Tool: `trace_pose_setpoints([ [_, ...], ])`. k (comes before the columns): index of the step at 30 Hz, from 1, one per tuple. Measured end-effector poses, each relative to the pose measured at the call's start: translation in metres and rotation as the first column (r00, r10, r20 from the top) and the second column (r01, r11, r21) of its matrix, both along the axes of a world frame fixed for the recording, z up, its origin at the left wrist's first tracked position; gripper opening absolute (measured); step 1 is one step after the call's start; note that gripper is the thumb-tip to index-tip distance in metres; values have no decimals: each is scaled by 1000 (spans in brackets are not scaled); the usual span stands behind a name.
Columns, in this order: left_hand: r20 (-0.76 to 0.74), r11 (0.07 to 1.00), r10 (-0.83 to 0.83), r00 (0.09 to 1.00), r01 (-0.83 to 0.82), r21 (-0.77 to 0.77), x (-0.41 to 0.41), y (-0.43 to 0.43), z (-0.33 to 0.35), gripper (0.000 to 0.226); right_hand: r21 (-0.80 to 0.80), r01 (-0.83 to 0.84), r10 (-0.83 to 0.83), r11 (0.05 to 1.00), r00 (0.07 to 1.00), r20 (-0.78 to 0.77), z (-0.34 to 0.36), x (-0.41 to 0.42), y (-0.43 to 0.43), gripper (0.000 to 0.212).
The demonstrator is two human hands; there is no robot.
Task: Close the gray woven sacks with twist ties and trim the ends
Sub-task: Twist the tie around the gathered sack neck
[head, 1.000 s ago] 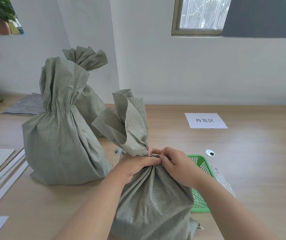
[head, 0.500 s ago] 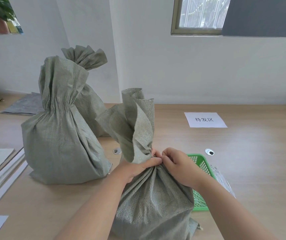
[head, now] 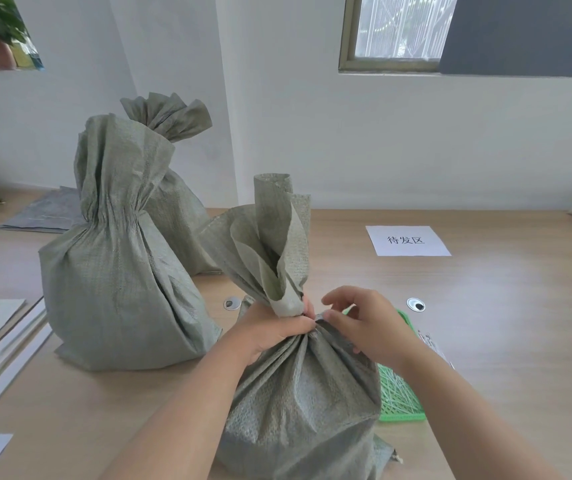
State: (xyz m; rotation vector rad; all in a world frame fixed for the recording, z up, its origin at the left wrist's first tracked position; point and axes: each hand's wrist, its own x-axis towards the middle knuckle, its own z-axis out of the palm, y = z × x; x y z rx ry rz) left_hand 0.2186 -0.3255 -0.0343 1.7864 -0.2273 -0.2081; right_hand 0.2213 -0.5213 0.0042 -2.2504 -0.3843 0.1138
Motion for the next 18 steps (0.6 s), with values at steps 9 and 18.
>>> trace_pose_setpoints([
  [9, -206, 999, -44, 977, 36, -40, 1, 7, -7, 36, -152, -4, 40, 988, 972, 232, -17, -1, 13, 14],
  [18, -69, 970, 70, 995, -52, 239, 3, 17, 6, 6, -143, 73, -44, 987, 980, 194, -10, 3, -5, 17],
])
